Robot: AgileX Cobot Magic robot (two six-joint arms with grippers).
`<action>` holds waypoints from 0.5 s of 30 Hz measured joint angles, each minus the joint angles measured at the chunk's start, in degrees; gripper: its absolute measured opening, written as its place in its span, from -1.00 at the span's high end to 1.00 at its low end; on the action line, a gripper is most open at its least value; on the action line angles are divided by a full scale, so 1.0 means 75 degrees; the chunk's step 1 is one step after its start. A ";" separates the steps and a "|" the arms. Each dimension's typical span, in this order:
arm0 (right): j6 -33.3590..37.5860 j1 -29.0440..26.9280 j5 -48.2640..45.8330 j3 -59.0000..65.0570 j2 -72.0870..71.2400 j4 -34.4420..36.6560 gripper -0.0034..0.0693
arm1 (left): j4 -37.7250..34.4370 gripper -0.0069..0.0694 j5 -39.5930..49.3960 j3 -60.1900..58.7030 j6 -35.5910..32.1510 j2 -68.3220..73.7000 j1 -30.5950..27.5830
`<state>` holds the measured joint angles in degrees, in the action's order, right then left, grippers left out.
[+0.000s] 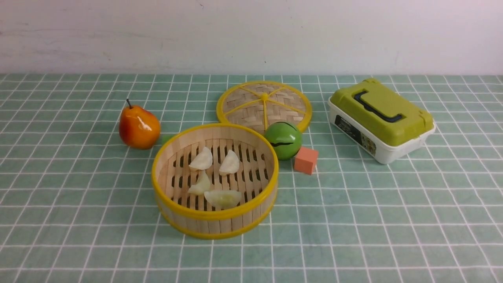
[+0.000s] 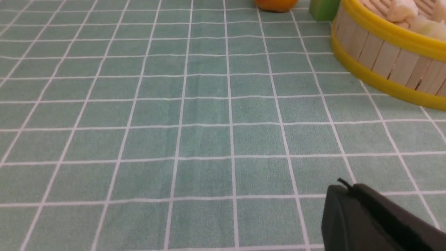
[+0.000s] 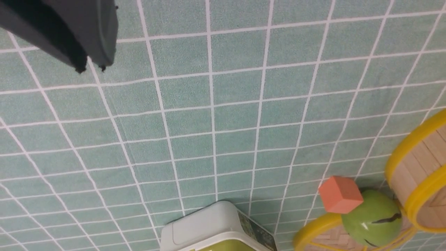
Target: Put the dumplings into the steamer on the table with the blue tablecloth.
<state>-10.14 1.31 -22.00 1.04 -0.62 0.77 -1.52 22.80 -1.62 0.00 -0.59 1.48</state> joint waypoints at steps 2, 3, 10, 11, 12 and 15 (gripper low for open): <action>0.0000 0.0000 0.0000 0.0000 0.0000 0.0000 0.76 | -0.0115 0.86 -0.0007 0.0000 0.0000 0.0000 0.0000; 0.0000 0.0000 0.0000 0.0000 0.0000 0.0000 0.76 | -0.0142 0.86 -0.0007 0.0000 0.0000 0.0000 0.0000; 0.0000 0.0000 0.0000 0.0000 0.0000 0.0000 0.74 | -0.0195 0.86 -0.0007 0.0000 0.0000 0.0000 0.0000; 0.0000 0.0000 0.0000 0.0000 0.0000 0.0000 0.73 | -0.0195 0.86 -0.0007 0.0000 0.0000 0.0000 0.0000; 0.0000 0.0000 0.0000 0.0000 0.0000 0.0000 0.73 | -0.0195 0.86 -0.0007 0.0000 0.0000 0.0000 0.0000; 0.0000 0.0000 0.0000 0.0000 0.0000 0.0000 0.71 | -0.0195 0.86 -0.0007 0.0000 0.0000 0.0000 0.0000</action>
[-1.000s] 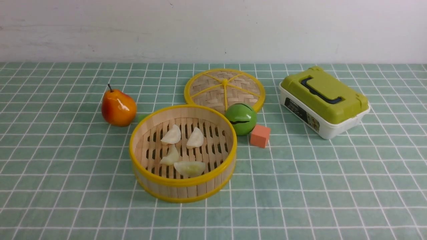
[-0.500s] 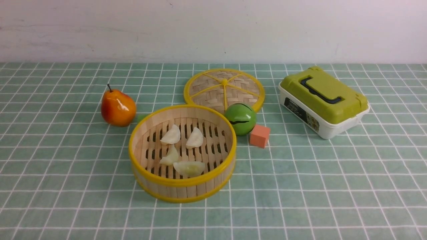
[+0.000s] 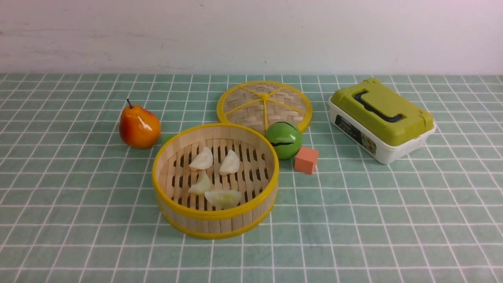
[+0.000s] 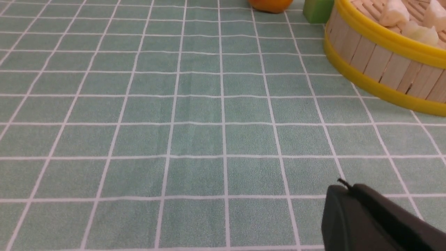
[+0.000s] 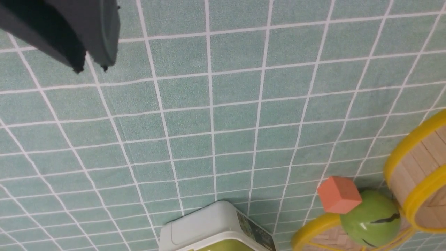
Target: Put the dumplings into the steamer on the table with the blue tablecloth.
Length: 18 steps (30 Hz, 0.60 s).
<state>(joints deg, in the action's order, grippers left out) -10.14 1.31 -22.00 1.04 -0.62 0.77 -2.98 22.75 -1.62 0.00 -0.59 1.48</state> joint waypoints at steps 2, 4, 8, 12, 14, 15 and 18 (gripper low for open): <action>0.0000 0.0000 0.0000 0.0000 0.0000 0.0000 0.71 | 0.0000 0.86 0.0000 0.0000 0.0000 0.0000 0.0000; 0.0000 0.0000 0.0000 0.0000 0.0000 0.0000 0.70 | 0.0000 0.86 0.0000 0.0000 0.0000 0.0000 0.0000; 0.0000 0.0000 0.0000 0.0000 0.0000 0.0000 0.69 | 0.0000 0.86 0.0000 0.0000 0.0000 0.0000 0.0000; 0.0000 0.0000 0.0000 0.0000 0.0000 0.0000 0.68 | 0.0000 0.86 0.0000 0.0000 0.0000 0.0000 0.0000; 0.0000 0.0000 0.0000 0.0000 0.0000 0.0000 0.67 | 0.0000 0.86 0.0000 0.0000 0.0000 0.0000 0.0000; 0.0000 0.0000 0.0000 0.0000 0.0000 0.0000 0.66 | 0.0000 0.86 0.0000 0.0000 0.0000 0.0000 0.0000; 0.0000 0.0000 0.0000 0.0000 0.0000 0.0000 0.65 | 0.0000 0.86 0.0000 0.0000 0.0000 0.0000 0.0000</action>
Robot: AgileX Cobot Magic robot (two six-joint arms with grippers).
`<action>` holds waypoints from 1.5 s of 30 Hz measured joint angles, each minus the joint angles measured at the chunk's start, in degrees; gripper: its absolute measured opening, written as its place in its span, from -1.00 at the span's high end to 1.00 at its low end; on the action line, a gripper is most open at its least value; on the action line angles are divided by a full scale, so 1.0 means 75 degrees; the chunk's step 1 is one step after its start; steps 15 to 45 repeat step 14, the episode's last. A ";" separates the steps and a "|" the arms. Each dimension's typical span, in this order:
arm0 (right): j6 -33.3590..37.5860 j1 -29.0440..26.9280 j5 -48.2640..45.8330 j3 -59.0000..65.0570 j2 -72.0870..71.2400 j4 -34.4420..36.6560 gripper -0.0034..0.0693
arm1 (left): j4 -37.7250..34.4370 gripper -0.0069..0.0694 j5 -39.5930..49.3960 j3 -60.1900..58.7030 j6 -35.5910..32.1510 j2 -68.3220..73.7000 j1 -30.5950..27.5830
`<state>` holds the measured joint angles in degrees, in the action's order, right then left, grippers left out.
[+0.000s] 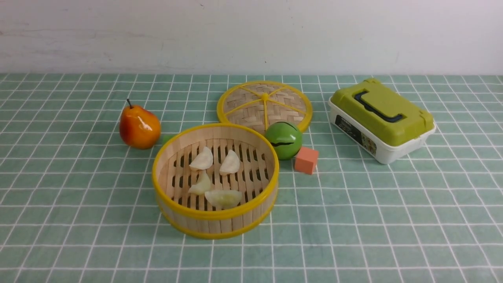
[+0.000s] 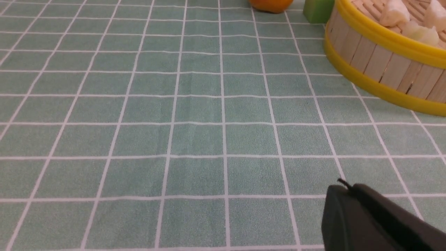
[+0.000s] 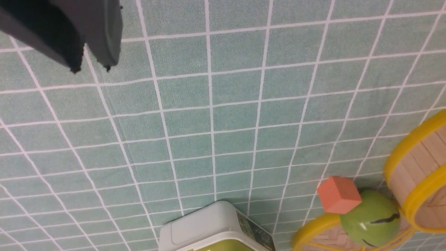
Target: Put the dumplings into the steamer on the table with the blue tablecloth.
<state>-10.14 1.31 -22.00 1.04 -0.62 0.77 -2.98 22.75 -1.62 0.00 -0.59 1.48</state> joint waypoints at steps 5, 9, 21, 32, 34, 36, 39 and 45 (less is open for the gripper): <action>0.0000 0.0000 0.0000 0.0000 0.0000 0.0000 0.63 | 0.0000 0.85 0.0000 0.0000 0.0000 0.0000 0.0000; 0.0000 0.0000 0.0000 0.0000 0.0000 0.0000 0.62 | 0.0000 0.86 0.0000 0.0000 0.0000 0.0000 0.0000; 0.0000 0.0000 0.0000 0.0000 0.0000 0.0000 0.60 | 0.0000 0.85 0.0000 0.0000 0.0000 0.0000 0.0000; 0.0000 0.0000 0.0000 0.0000 0.0000 0.0000 0.60 | 0.0000 0.85 0.0000 0.0000 0.0000 0.0000 0.0000; 0.0000 0.0000 0.0000 0.0000 0.0000 0.0000 0.60 | 0.0000 0.85 0.0000 0.0000 0.0000 0.0000 0.0000; 0.0000 0.0000 0.0000 0.0000 0.0000 0.0000 0.60 | 0.0000 0.85 0.0000 0.0000 0.0000 0.0000 0.0000; 0.0000 0.0000 0.0000 0.0000 0.0000 0.0000 0.60 | 0.0000 0.85 0.0000 0.0000 0.0000 0.0000 0.0000; 0.0000 0.0000 0.0000 0.0000 0.0000 0.0000 0.60 | 0.0000 0.85 0.0000 0.0000 0.0000 0.0000 0.0000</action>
